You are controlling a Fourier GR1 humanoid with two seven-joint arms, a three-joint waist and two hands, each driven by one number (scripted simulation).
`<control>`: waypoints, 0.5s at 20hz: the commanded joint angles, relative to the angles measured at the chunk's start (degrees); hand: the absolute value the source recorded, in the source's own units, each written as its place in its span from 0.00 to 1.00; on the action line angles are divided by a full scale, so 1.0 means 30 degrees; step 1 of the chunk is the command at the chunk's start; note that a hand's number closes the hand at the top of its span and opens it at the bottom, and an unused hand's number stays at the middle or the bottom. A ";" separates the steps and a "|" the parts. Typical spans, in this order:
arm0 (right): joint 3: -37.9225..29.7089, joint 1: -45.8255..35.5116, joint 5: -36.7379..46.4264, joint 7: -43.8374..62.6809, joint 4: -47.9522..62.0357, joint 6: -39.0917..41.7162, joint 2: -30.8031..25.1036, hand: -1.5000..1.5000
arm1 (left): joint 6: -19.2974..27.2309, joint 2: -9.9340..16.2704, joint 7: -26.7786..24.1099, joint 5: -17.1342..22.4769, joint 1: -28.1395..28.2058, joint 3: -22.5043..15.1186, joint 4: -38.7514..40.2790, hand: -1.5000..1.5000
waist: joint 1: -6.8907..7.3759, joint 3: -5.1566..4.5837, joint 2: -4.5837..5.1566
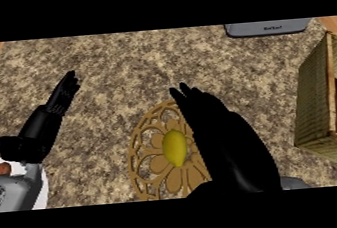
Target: Pick the lemon from the placemat and place it in the basket
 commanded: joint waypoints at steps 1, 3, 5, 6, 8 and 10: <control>0.0295 0.0751 0.1770 0.2305 0.0563 -0.0494 0.0961 0.00 | 0.0062 -0.0461 0.0031 -0.0632 0.0136 -0.0212 -0.0224 0.50 | 0.0151 0.0005 0.0053; 0.0541 0.1919 0.2623 0.0977 0.0579 -0.0734 0.0690 0.00 | 0.0224 -0.0794 0.0925 -0.0600 -0.0185 -0.0080 -0.0680 0.50 | 0.0161 0.0014 0.0051; 0.0844 0.2358 0.4154 -0.2031 0.4099 -0.2689 0.1005 0.00 | -0.0369 -0.0559 0.0391 -0.0345 0.0106 0.0286 -0.0262 0.50 | 0.0288 0.0014 0.0122; 0.0461 0.2812 0.4100 -0.1729 0.2852 -0.1887 0.0770 0.00 | -0.0549 -0.0653 0.0904 -0.0517 0.0019 0.0272 -0.0664 0.50 | 0.0206 0.0014 0.0085; 0.1297 0.3653 0.5327 -0.1824 0.3023 -0.2370 0.1174 0.00 | -0.0917 -0.0543 0.0966 -0.0441 0.0007 0.0790 -0.0459 0.50 | 0.0192 0.0013 0.0081; 0.0757 0.3813 0.5537 -0.3236 0.4242 -0.2547 0.1203 0.00 | -0.0561 -0.1443 0.0714 -0.1397 -0.0542 0.0377 -0.0022 0.50 | 0.0172 0.0014 0.0103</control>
